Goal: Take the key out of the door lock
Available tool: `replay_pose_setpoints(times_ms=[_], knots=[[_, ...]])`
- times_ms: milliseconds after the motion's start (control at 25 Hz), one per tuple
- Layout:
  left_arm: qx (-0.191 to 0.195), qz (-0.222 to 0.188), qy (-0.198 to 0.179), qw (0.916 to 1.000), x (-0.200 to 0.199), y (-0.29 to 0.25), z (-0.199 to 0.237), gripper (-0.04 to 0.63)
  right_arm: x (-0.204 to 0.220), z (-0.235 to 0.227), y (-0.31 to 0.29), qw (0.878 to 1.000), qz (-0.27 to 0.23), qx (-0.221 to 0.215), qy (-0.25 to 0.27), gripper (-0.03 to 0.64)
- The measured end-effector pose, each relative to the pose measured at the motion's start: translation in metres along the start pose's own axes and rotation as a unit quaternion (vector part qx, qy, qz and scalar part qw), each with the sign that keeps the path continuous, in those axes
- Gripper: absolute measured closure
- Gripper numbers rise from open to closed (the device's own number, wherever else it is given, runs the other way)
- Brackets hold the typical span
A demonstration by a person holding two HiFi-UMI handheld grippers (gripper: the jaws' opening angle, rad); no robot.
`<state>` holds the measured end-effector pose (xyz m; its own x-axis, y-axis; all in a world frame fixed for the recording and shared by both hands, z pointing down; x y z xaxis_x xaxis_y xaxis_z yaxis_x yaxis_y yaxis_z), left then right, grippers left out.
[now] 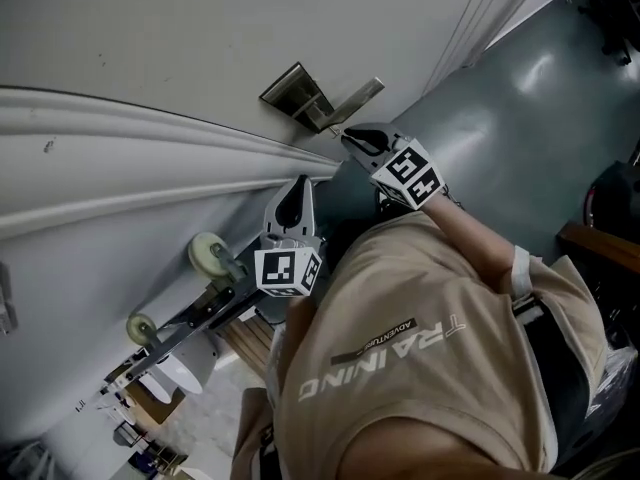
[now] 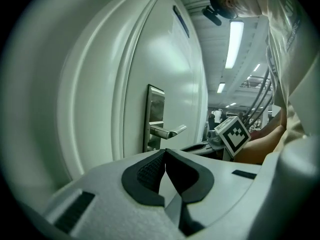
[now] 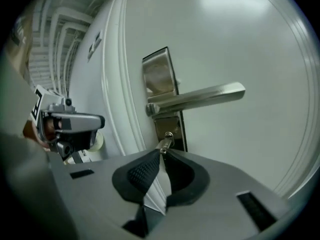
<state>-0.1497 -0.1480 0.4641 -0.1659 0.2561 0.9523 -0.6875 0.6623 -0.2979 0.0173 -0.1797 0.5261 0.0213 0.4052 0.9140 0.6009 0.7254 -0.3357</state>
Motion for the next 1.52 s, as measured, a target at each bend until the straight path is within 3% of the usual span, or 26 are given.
replay_pose_setpoints(times_ms=[160,440,720,880,1080,1520], knots=[[-0.016,0.009,0.009,0.9998,-0.004,0.002,0.003,0.586,-0.002,-0.005,-0.002,0.995,-0.013,-0.032,-0.096,0.600],[-0.022,0.009,0.011,0.9997,0.000,-0.003,0.005,0.586,0.004,-0.019,-0.016,0.966,-0.041,-0.084,-0.240,0.598],[-0.008,0.007,0.011,0.9999,-0.002,-0.009,0.005,0.586,0.009,-0.024,-0.033,0.900,-0.061,-0.130,-0.412,0.598],[-0.009,0.008,0.017,0.9998,-0.003,-0.007,0.005,0.586,0.007,-0.021,-0.041,0.895,-0.055,-0.121,-0.425,0.598],[-0.021,0.013,0.024,0.9994,-0.001,0.000,0.010,0.586,0.011,-0.026,-0.044,0.843,-0.078,-0.144,-0.513,0.598],[-0.042,0.029,0.043,0.9978,0.010,0.015,0.006,0.586,0.014,-0.026,-0.045,0.824,-0.094,-0.157,-0.536,0.598]])
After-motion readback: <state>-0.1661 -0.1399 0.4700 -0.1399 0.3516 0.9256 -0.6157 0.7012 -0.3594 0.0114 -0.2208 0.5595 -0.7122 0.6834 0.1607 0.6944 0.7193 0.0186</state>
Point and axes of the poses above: the fingertips, and each gripper's own axes: y backward along the fingers, z to its left, x out of its underside, the point moved 6 cm from there along y, backward along the fingers, and after that the axes turned 3 degrees about -x, right-handed, at the moved point
